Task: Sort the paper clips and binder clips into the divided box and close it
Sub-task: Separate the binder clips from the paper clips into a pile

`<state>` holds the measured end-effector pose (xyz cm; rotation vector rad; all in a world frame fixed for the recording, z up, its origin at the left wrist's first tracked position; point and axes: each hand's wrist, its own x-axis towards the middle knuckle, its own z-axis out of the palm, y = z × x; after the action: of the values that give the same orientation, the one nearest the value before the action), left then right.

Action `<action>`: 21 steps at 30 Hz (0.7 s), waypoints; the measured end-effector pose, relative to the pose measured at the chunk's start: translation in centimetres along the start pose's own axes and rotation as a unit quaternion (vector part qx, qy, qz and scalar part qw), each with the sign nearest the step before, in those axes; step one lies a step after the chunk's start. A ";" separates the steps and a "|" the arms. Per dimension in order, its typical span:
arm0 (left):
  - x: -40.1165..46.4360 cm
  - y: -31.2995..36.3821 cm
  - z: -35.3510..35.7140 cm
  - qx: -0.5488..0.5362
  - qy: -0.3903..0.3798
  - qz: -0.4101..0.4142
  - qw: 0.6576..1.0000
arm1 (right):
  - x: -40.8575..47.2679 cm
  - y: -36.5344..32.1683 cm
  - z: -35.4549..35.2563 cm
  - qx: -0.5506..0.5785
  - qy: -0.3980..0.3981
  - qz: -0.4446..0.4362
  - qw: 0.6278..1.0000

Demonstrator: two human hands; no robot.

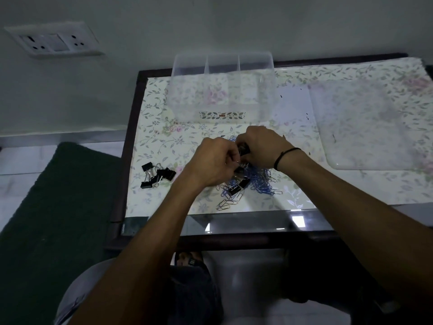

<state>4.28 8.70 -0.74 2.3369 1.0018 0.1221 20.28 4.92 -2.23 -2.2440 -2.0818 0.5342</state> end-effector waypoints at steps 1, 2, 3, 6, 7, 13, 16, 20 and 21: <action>0.0 -0.2 -0.3 -0.006 0.006 -0.012 1.000 | 0.1 -0.1 0.2 -0.004 0.001 -0.002 1.000; -0.1 -0.3 -0.4 -0.009 0.010 -0.020 1.000 | 0.2 -0.1 0.3 -0.007 0.004 -0.003 1.000; -0.1 -0.4 -0.6 -0.011 0.014 -0.026 0.999 | 0.3 -0.1 0.5 -0.011 0.006 -0.005 1.000; -0.1 -0.6 -0.9 -0.016 0.030 -0.041 0.999 | 0.6 -0.1 0.8 -0.015 0.001 -0.007 1.000; -0.1 -0.7 -1.0 -0.017 0.033 -0.049 0.998 | 0.6 -0.2 0.8 -0.012 0.001 -0.008 1.000; -0.1 -1.0 -1.5 -0.035 0.044 -0.076 0.996 | 0.5 -0.2 0.8 -0.004 0.017 -0.013 1.000; -0.1 -1.1 -1.4 -0.079 0.043 -0.111 0.990 | 0.5 -0.2 0.7 -0.004 0.010 -0.008 1.000; -0.1 -1.0 -1.3 -0.202 0.069 -0.181 0.960 | 0.5 -0.3 0.8 -0.003 -0.004 -0.018 1.000; -0.1 -1.0 -1.3 -0.242 0.071 -0.200 0.947 | 0.5 -0.3 0.9 -0.005 -0.012 -0.022 1.000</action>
<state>3.21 9.77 -0.17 1.6689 1.3242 0.3367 19.78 5.23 -3.06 -2.2017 -2.1442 0.5539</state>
